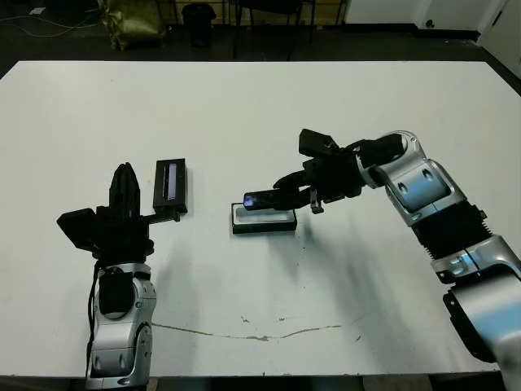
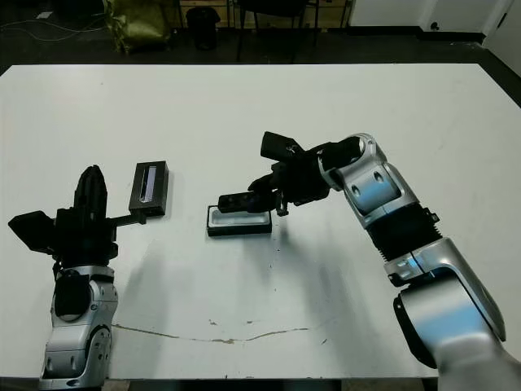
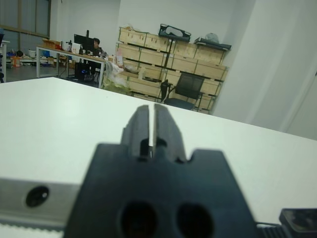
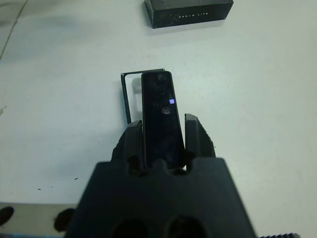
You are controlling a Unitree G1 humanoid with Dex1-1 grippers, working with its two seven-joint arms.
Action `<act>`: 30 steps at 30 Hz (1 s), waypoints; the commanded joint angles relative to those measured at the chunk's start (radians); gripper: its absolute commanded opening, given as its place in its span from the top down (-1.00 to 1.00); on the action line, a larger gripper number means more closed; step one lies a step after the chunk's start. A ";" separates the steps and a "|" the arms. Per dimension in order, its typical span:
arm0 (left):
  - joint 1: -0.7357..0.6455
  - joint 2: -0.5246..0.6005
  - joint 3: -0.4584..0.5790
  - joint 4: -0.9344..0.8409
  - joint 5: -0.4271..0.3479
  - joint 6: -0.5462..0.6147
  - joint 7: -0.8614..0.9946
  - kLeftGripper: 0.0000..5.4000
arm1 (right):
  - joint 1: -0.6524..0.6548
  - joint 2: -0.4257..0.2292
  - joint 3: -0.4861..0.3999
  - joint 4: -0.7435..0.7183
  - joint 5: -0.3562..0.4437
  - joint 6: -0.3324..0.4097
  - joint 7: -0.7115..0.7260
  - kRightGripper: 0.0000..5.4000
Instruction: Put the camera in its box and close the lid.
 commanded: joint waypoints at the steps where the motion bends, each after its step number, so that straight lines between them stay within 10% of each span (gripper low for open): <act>1: 0.012 -0.004 0.004 0.012 -0.002 0.014 0.007 1.00 | -0.010 0.009 0.013 0.017 -0.017 -0.024 0.007 0.76; 30: 0.014 -0.004 0.003 0.013 0.012 0.013 0.019 1.00 | -0.004 0.058 0.050 0.094 -0.074 -0.101 0.034 0.76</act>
